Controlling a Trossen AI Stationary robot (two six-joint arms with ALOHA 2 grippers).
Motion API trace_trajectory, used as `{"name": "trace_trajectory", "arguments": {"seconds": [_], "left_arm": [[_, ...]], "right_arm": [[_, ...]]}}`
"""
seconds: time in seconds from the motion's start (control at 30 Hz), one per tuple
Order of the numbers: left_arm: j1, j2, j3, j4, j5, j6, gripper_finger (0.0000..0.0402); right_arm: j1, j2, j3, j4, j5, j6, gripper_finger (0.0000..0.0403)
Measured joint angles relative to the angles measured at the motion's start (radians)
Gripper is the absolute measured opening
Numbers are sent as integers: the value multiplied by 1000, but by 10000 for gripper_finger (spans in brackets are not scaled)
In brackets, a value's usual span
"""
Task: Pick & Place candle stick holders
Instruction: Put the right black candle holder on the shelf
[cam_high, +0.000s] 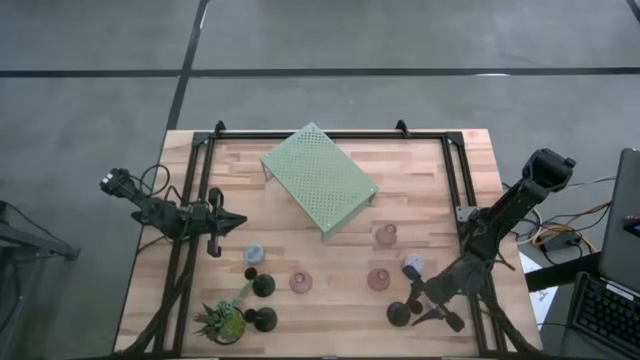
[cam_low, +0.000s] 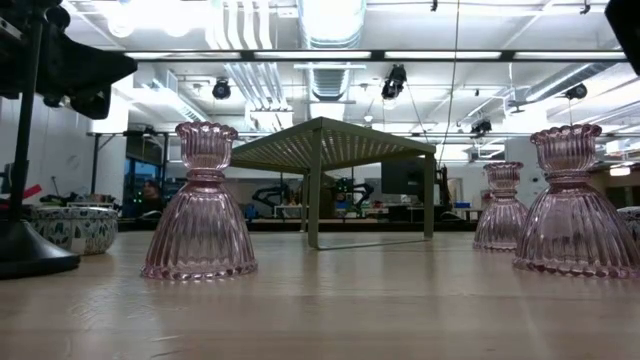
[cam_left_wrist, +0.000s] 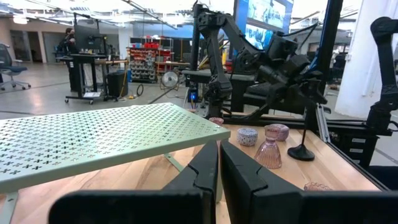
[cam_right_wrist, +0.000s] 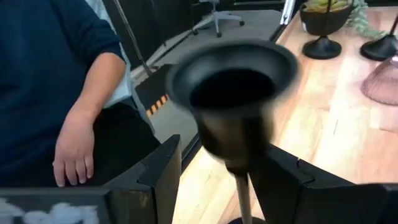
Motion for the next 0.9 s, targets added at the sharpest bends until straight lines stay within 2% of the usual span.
{"name": "trace_trajectory", "arguments": {"seconds": [0.23, 0.9], "left_arm": [[0, 0, 0, -1, 0, 0, 21], [0, 0, 0, -11, 0, 0, 21]], "right_arm": [[0, 13, 28, -50, -1, -9, 140], [4, -30, -19, -70, -2, -56, 70]]}}
